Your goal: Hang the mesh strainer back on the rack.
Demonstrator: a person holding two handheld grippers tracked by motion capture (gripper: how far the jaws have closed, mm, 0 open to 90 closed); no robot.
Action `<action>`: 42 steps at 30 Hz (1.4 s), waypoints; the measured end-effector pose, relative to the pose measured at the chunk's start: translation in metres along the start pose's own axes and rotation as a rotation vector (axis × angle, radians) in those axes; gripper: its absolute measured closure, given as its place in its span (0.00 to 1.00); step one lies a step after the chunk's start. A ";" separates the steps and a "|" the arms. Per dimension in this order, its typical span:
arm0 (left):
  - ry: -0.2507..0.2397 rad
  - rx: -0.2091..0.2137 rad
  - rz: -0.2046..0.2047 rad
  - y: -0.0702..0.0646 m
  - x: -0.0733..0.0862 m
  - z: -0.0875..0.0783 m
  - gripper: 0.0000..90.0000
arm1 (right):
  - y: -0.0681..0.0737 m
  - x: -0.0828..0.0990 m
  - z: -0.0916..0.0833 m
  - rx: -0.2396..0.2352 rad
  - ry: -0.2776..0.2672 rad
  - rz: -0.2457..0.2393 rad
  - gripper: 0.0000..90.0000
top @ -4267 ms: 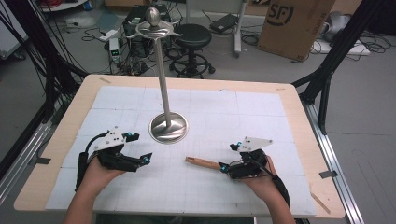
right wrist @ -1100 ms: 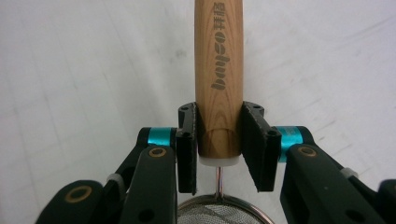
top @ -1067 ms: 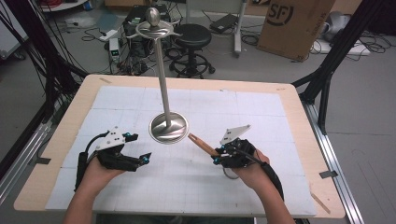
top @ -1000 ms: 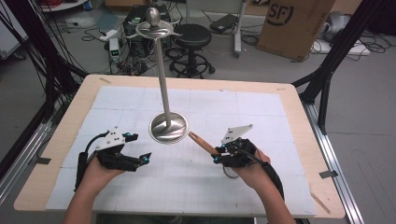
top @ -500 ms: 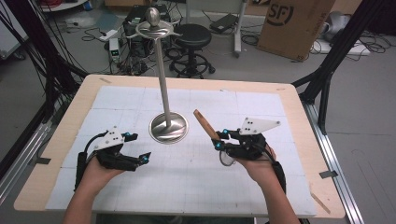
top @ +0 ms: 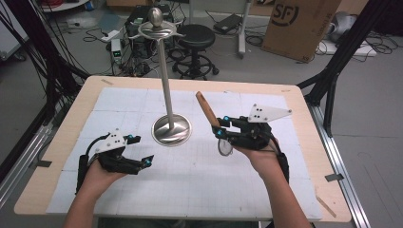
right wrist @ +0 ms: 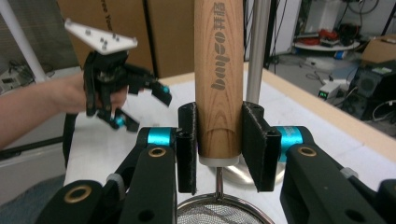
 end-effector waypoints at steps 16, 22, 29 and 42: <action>0.003 0.013 0.005 -0.001 0.000 0.000 0.16 | -0.022 -0.059 0.007 0.022 -0.004 -0.067 0.76; 0.005 0.011 0.003 -0.001 0.001 0.001 0.16 | -0.032 -0.080 0.008 0.013 0.004 -0.095 0.76; 0.002 0.011 0.000 -0.001 0.000 0.001 0.15 | -0.042 -0.100 0.014 0.021 0.029 -0.112 0.76; 0.010 0.017 0.004 -0.001 0.001 0.001 0.16 | -0.056 -0.120 0.022 0.047 0.034 -0.089 0.76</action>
Point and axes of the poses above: each handheld gripper's, and its own axes: z roughly forward along the jaws, x roughly out of its underside, y roughly to its left, the point moved 8 cm from there along z, roughly forward along the jaws
